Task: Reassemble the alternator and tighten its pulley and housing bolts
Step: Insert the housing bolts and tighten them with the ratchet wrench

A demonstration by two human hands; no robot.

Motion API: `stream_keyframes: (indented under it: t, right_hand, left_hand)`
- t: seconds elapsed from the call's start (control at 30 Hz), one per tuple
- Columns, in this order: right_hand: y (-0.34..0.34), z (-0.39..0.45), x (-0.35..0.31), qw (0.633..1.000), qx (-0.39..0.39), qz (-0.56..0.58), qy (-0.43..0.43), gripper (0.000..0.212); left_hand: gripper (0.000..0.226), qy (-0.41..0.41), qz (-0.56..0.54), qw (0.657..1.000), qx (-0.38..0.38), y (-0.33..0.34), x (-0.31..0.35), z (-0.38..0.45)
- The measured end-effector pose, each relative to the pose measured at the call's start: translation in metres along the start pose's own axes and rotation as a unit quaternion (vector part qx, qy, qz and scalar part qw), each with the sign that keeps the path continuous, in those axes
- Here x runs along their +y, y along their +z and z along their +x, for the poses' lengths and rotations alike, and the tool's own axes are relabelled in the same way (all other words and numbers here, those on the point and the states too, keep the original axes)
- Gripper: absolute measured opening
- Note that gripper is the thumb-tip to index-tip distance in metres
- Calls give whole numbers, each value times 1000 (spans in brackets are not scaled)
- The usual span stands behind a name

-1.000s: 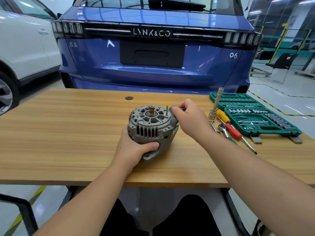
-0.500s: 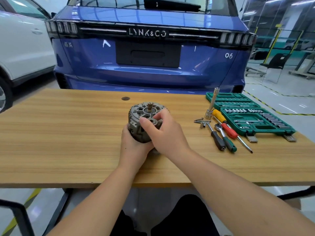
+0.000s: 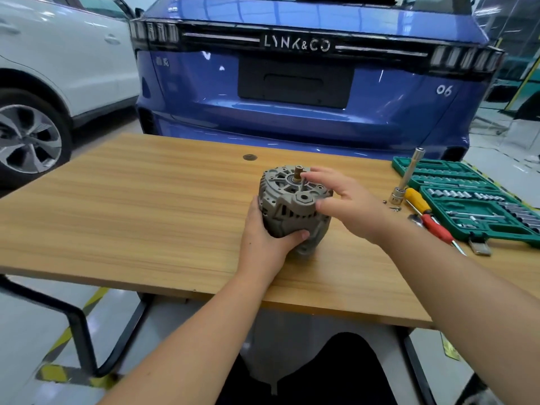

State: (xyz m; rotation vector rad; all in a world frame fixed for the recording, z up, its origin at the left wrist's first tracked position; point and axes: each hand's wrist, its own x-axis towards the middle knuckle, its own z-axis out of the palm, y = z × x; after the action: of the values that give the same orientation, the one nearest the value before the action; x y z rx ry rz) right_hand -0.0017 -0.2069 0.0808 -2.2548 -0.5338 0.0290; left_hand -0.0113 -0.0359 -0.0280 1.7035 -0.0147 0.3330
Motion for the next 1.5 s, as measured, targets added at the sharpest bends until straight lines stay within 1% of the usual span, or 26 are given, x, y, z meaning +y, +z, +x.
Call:
stream_keyframes:
  t: [0.07, 0.13, 0.17, 0.27, 0.4, 0.53, 0.67, 0.87, 1.0, 1.23, 1.3, 1.33, 1.43, 1.5]
  right_hand:
    - [3, -2, 2, 1000, -17, 17, -5, 80]
    - [5, -2, 4, 1000, -4, -11, -8, 90]
    - [6, -1, 5, 1000, 13, -23, -11, 88]
    - [9, 1, 9, 998, 48, -31, -28, 70]
    - [14, 0, 13, 997, 56, -41, -33, 56]
    - [15, 1, 18, 996, 57, -62, -24, 34]
    - [12, 3, 18, 996, 45, -73, -20, 39]
    - [9, 8, 20, 996, 49, -75, -17, 37]
    - [9, 7, 21, 995, 59, -76, -16, 38]
    - [1, 10, 28, 998, 25, -54, -22, 34]
    - [0, 12, 31, 998, 21, -49, -19, 36]
    - [-1, 12, 32, 999, 25, -44, -14, 41]
    - [-2, 6, 41, 998, 53, -27, 17, 70]
    - [-2, 2, 49, 999, 35, 16, 36, 78]
  left_hand:
    - [109, 5, 11, 1000, 2, -1, 1, 0]
    - [114, 9, 23, 1000, 4, -1, 1, -1]
    - [116, 8, 25, 1000, 5, 0, 1, -2]
    - [115, 3, 21, 1000, 5, -1, -1, -2]
    - [105, -25, 1, 1000, 11, -2, -3, -3]
    - [112, -33, -38, 999, 15, -2, 1, -4]
    - [106, -16, -12, 1000, 20, -3, 0, -4]
    - [99, -21, -40, 998, 33, -6, 2, -4]
    - [91, -16, -38, 999, 25, -10, 1, -3]
    - [83, -4, -32, 999, 4, -11, -2, 0]
    - [82, -5, -25, 1000, 1, -11, -3, 0]
    - [82, -6, -30, 1000, -1, -11, -3, 0]
    - [78, -9, -50, 999, -5, -15, -4, 1]
    - [78, -3, -44, 999, -15, -21, -5, 4]
